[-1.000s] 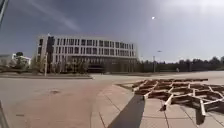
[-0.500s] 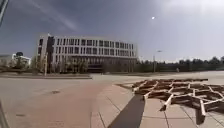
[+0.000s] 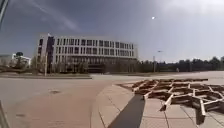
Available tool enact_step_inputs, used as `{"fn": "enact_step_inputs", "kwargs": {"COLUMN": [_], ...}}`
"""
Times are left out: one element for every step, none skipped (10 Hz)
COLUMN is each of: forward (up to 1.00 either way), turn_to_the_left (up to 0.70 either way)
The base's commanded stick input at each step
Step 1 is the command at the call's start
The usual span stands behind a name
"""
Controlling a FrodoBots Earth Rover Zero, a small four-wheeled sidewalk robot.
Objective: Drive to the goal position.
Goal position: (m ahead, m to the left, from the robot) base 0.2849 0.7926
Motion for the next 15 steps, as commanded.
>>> {"fn": "enact_step_inputs", "kwargs": {"forward": [0.05,0.05,0.05,0.05,0.05,0.05,0.05,0.05,0.05,0.05,0.05,0.05,0.05,0.05,0.05], "turn_to_the_left": [0.00,0.00,0.00,0.00,0.00,0.00,0.00,0.00,0.00,0.00,0.00,0.00,0.00,0.00,0.00]}}
